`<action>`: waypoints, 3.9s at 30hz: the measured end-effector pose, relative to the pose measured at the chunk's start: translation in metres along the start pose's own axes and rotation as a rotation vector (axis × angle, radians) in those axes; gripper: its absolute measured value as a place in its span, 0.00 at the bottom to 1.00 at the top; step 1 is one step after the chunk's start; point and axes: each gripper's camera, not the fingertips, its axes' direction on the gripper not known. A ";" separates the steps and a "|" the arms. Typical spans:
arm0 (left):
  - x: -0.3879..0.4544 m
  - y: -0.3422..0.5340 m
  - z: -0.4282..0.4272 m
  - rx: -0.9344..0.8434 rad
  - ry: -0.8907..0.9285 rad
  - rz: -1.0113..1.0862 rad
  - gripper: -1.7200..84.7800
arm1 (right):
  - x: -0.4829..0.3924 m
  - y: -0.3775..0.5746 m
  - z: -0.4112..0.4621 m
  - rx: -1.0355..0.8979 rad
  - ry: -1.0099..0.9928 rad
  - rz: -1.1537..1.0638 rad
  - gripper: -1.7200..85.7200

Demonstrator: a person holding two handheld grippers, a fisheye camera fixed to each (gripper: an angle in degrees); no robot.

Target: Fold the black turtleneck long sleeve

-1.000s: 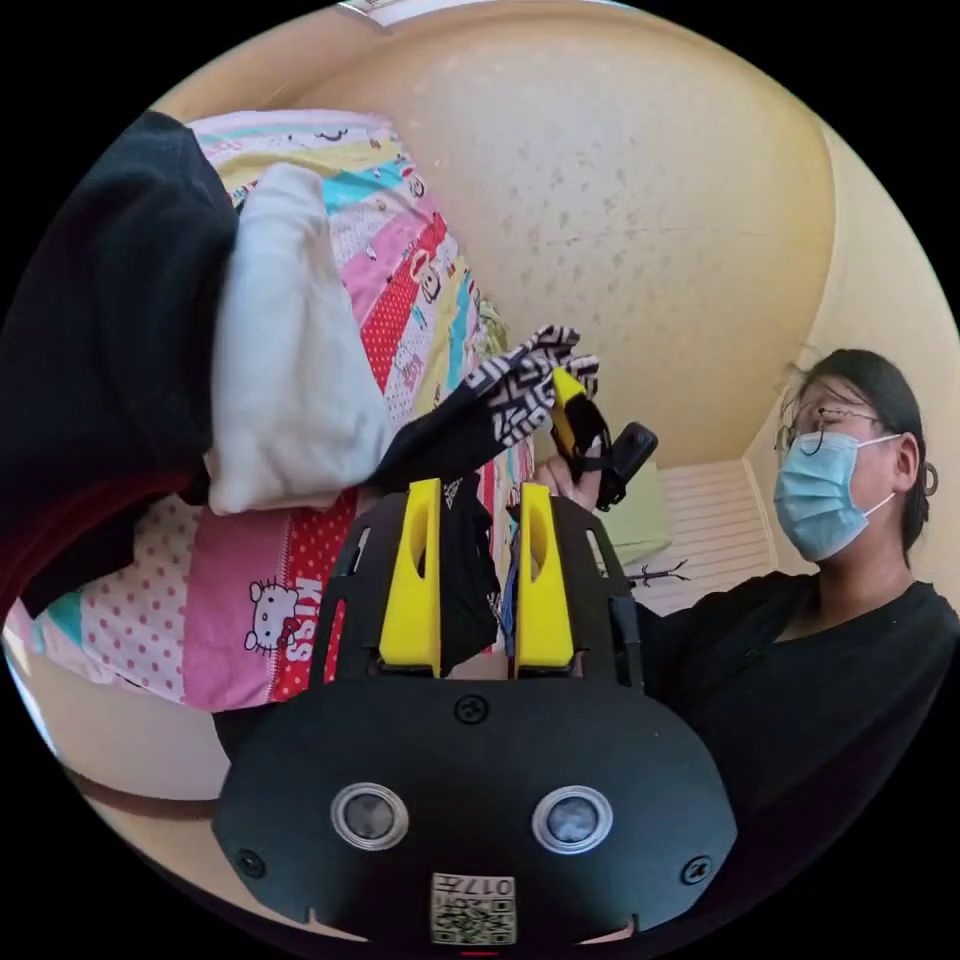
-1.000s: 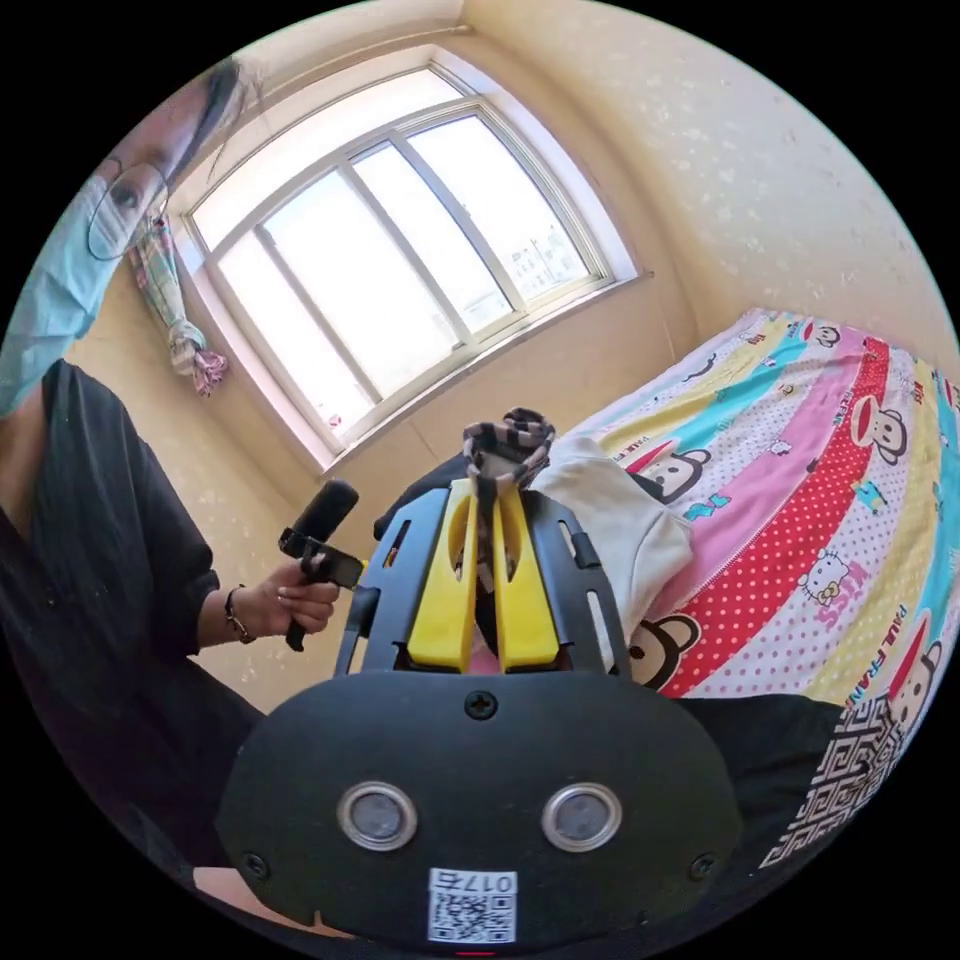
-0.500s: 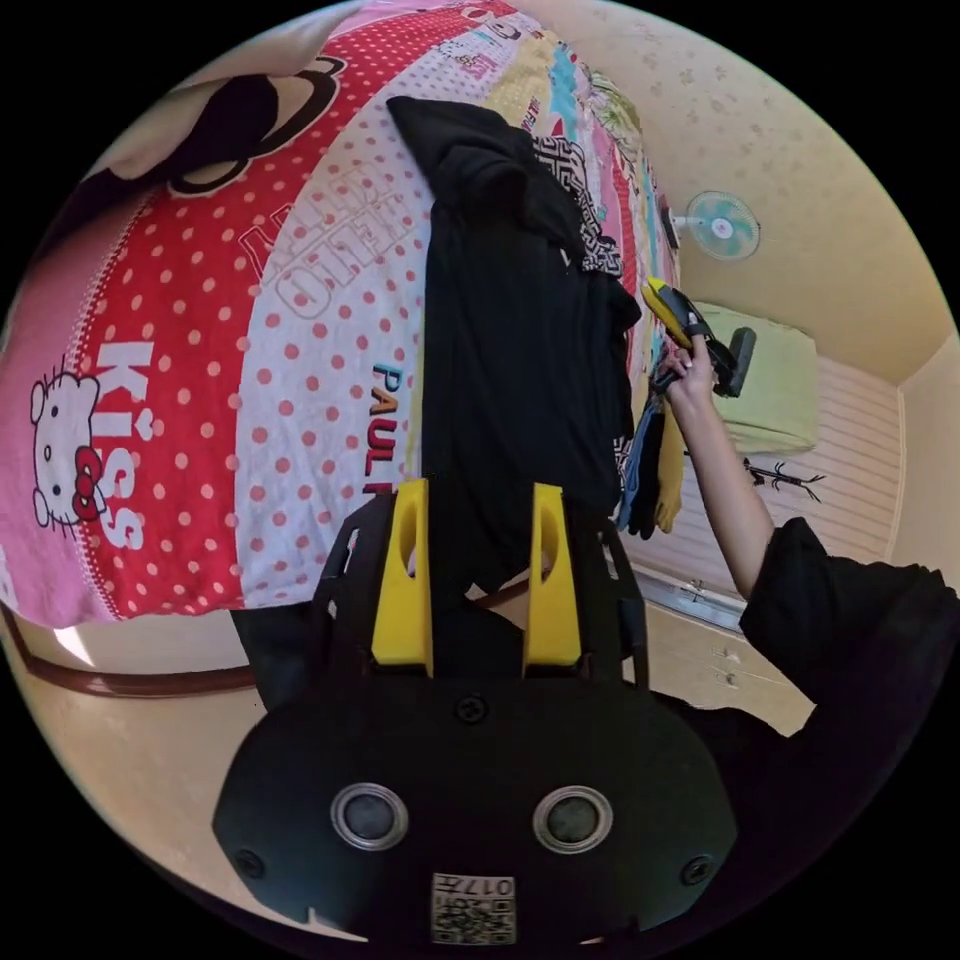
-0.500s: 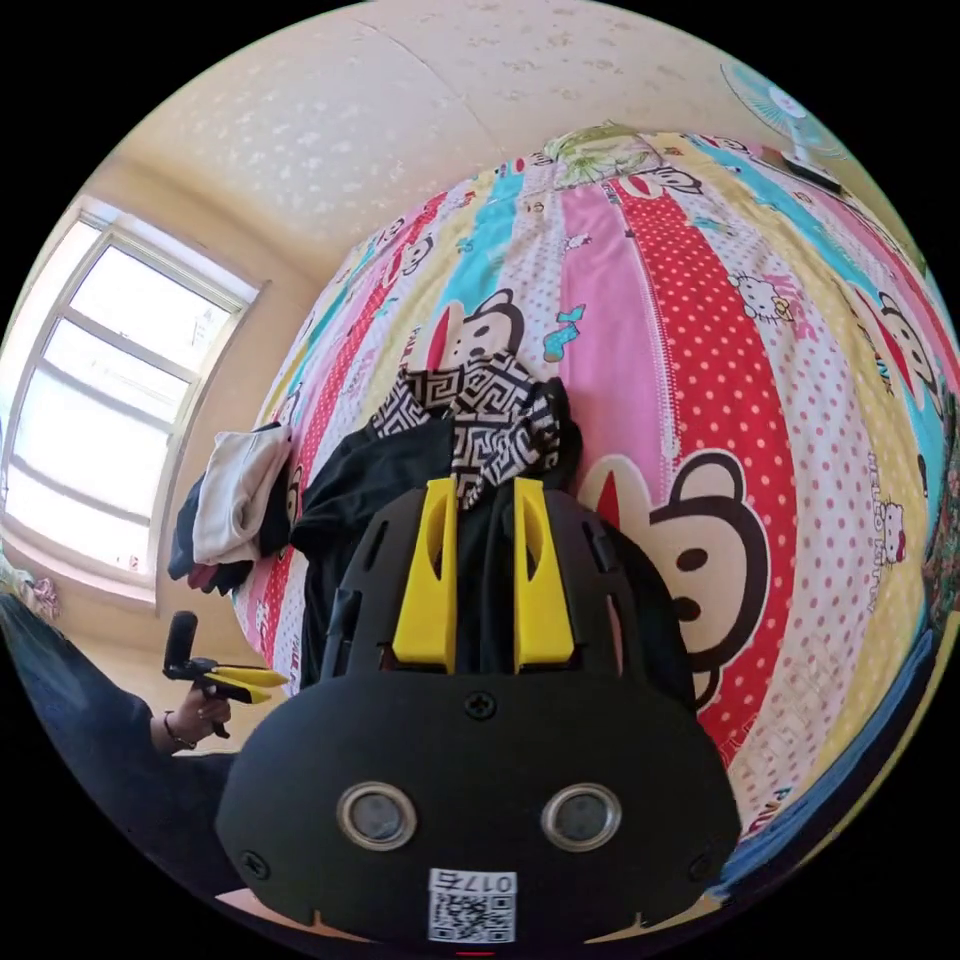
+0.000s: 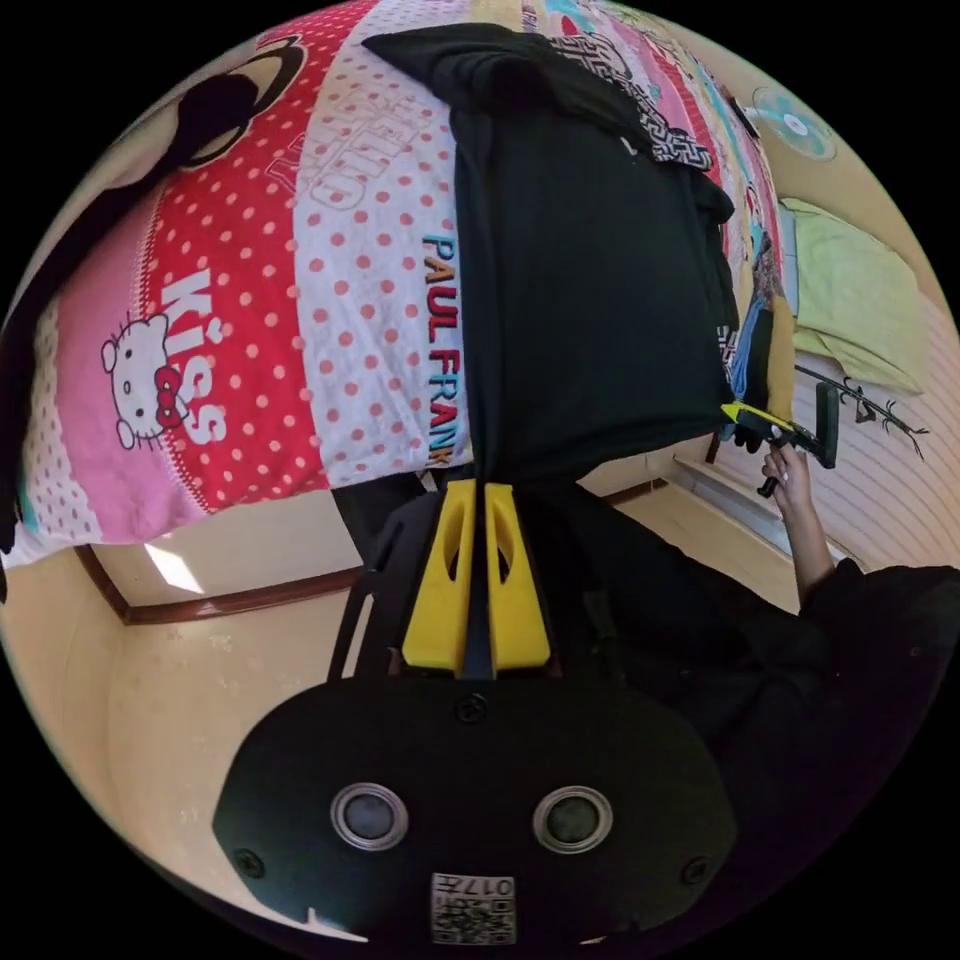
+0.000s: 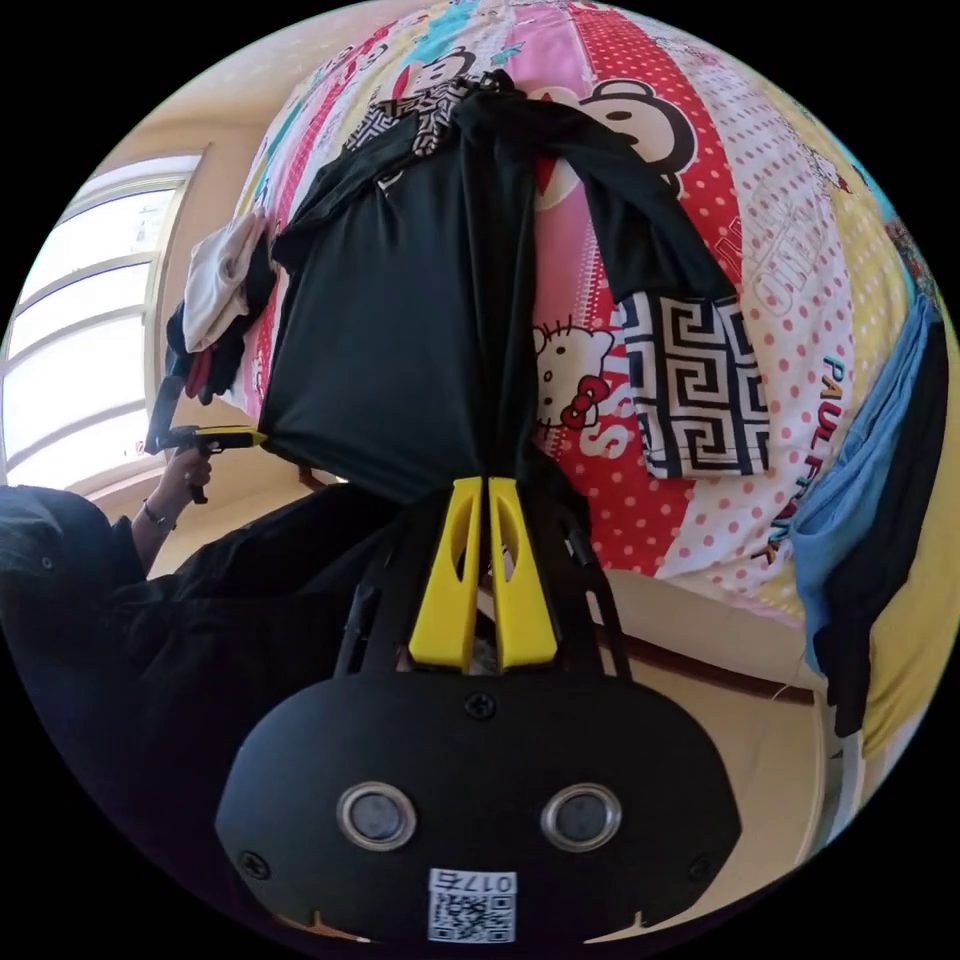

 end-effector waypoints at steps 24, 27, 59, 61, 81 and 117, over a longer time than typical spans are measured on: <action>0.035 -0.069 0.027 0.113 0.319 -0.067 0.06 | -0.065 -0.034 -0.353 0.444 0.861 0.046 0.04; 0.034 -0.069 0.041 0.091 0.377 -0.088 0.06 | -0.009 -0.025 -0.320 0.377 0.827 0.189 0.03; 0.015 -0.094 0.049 0.035 0.406 -0.171 0.04 | 0.098 -0.040 -0.421 0.520 -0.053 0.338 0.13; 0.014 -0.094 0.053 0.036 0.424 -0.186 0.04 | 0.110 -0.039 -0.408 0.450 -0.007 0.374 0.14; 0.010 -0.088 0.035 0.155 0.479 -0.109 0.08 | 0.195 0.138 -0.394 0.845 0.041 0.700 0.03; -0.003 -0.102 -0.069 0.667 -0.051 0.322 0.12 | -0.071 -0.044 -0.053 0.427 -0.192 -0.152 0.10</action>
